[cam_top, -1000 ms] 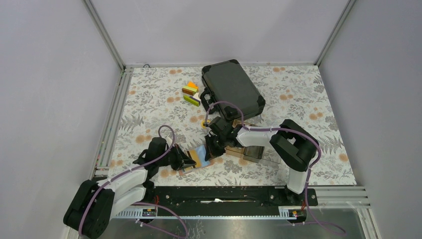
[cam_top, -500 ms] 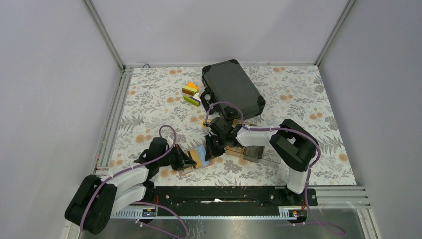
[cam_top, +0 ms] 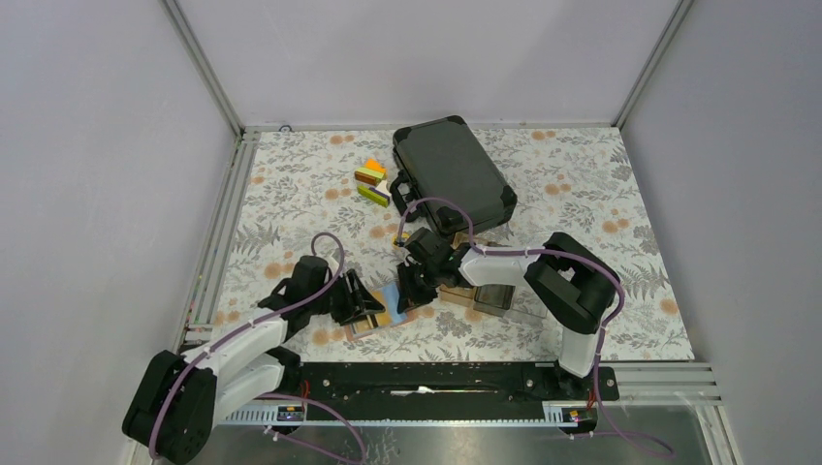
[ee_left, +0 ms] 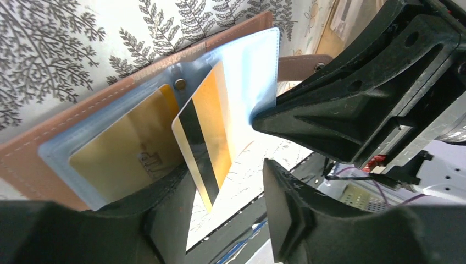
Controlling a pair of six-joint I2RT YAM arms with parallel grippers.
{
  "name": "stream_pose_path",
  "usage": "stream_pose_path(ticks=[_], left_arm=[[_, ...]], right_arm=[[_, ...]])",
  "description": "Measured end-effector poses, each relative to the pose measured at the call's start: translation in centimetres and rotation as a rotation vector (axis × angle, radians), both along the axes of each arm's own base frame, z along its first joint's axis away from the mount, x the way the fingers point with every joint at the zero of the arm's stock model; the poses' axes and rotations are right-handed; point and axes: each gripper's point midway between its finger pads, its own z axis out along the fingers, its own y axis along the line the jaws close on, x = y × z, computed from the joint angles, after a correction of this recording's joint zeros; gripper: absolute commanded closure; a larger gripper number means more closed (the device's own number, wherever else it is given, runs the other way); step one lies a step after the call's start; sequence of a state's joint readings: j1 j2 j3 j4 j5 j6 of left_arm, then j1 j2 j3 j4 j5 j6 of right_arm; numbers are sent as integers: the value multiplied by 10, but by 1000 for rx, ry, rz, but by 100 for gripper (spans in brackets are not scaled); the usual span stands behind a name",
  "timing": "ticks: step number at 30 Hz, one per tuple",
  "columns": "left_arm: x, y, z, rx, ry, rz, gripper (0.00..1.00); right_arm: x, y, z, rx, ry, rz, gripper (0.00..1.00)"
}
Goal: Put the credit cards into the card holder
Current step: Insert the credit card into the card holder.
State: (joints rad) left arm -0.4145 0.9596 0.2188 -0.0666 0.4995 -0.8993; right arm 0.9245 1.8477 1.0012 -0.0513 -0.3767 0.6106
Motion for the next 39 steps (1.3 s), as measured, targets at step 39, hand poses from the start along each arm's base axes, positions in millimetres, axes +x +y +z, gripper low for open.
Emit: stream_pose_path(ticks=[39], left_arm=[[13,2,8,70,-25,25,32]], right_arm=[[3,9,9,25,-8,8,52]])
